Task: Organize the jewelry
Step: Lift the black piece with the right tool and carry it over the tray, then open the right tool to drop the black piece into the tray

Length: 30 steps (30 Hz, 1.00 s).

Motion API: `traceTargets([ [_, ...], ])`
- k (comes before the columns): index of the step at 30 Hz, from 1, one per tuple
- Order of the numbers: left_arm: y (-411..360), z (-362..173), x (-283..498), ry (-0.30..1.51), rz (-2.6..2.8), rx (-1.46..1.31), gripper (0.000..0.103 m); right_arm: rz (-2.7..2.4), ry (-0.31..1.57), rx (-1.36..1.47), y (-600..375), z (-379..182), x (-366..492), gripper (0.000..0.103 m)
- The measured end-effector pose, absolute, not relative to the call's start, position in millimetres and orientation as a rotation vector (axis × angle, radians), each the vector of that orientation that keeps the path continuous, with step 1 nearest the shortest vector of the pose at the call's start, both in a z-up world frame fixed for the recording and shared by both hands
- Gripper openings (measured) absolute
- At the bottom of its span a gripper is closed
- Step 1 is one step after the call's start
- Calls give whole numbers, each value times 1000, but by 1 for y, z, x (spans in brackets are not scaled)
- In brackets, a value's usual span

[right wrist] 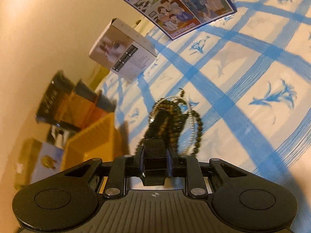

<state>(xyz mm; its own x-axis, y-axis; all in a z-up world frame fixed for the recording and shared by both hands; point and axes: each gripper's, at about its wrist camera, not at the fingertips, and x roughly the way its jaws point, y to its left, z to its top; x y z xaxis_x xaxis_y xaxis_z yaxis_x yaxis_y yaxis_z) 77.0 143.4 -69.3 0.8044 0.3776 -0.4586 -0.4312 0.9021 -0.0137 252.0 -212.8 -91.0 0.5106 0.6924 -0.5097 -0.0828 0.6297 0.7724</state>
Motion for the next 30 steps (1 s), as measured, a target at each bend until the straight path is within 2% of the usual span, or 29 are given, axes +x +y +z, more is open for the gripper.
traceTargets([
  [6,144,-69,77,466,432,-123,4,641,877,760,-173,-67,247,23],
  [8,144,-70,77,466,432,-124,4,700,896,764,-153,-66,245,18],
  [9,144,-70,77,466,432,-123,4,725,918,766,-142,-68,245,8],
  [10,144,-70,77,466,432,-124,4,741,938,765,-132,-70,243,6],
  [15,146,-70,77,463,448,-128,4,797,936,688,-93,-71,234,6],
  [25,151,-72,76,465,441,-139,4,830,593,229,-49,-35,187,6],
  [30,152,-71,78,469,438,-146,4,948,581,103,-15,-40,175,5],
])
